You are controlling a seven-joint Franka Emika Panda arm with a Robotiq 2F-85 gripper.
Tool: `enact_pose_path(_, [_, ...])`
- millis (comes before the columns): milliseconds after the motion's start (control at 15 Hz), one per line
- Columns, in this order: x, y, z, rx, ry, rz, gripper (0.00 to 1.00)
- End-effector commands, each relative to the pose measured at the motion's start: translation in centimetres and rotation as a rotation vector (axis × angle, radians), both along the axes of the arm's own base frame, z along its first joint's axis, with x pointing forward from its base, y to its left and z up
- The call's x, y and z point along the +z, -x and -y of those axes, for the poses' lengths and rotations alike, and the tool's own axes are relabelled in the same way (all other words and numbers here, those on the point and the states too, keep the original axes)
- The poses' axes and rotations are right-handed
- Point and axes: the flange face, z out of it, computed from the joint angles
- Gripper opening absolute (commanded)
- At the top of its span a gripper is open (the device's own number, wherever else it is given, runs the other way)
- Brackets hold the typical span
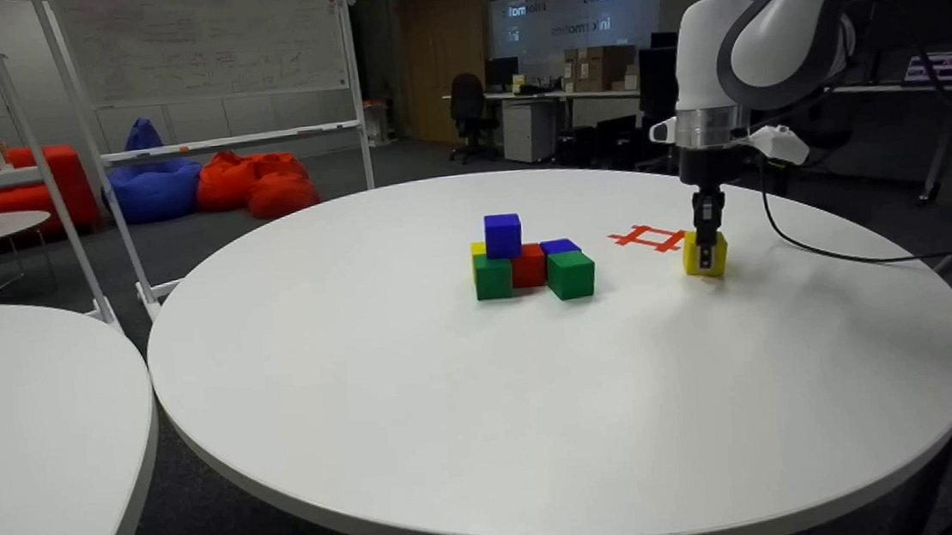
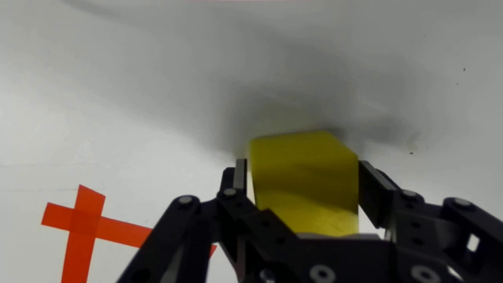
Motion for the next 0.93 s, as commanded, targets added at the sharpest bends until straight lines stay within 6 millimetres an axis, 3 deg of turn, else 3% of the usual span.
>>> enact_pose_path(0, [0.03, -0.02, 0.0, 0.0, 0.0, -0.002, 0.81])
enact_pose_path(133, [0.03, -0.02, 0.0, -0.001, 0.0, -0.003, 0.91])
enact_pose_path(867, [0.02, -0.02, 0.01, -0.001, 0.0, -0.003, 0.91])
